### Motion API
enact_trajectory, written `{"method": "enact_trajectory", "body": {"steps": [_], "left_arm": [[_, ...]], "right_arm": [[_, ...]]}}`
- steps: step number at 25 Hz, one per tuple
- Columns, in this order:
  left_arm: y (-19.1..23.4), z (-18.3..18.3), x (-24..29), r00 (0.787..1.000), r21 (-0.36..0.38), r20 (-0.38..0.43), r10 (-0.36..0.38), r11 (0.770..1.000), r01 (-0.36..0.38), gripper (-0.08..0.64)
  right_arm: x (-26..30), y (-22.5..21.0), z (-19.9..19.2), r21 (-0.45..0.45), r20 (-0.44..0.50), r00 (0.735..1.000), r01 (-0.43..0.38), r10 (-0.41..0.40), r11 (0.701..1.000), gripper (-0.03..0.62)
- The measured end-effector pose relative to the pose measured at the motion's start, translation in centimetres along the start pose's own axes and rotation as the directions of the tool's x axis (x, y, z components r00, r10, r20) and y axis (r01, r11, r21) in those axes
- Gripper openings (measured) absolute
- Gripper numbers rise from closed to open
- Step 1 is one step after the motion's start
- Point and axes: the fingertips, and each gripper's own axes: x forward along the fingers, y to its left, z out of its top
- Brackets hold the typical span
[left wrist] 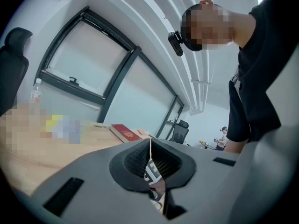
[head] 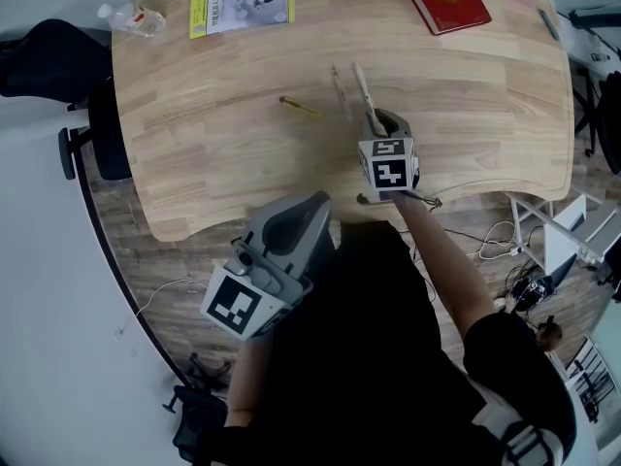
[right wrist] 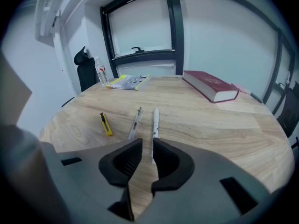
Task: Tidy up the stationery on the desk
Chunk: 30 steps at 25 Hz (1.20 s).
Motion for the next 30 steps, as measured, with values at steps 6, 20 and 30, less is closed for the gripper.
{"method": "enact_trajectory", "body": {"steps": [6, 20, 30], "left_arm": [[0.6, -0.1, -0.4, 1.000, -0.014, 0.002, 0.016, 1.000, -0.016, 0.035], [3.2, 0.1, -2.9, 0.999, -0.029, 0.023, 0.047, 0.999, -0.046, 0.035], [5.1, -0.1, -4.8, 0.997, -0.047, 0.034, 0.068, 0.997, -0.066, 0.035]], "right_arm": [[-0.2, 4.2, 3.0, -0.101, 0.061, 0.993, -0.099, 0.106, 0.990, 0.098], [3.0, 10.9, 2.0, -0.299, -0.074, 0.980, -0.200, 0.186, 0.933, 0.146], [5.9, 11.6, 1.2, -0.331, -0.173, 0.971, -0.213, 0.163, 0.919, 0.128]]}}
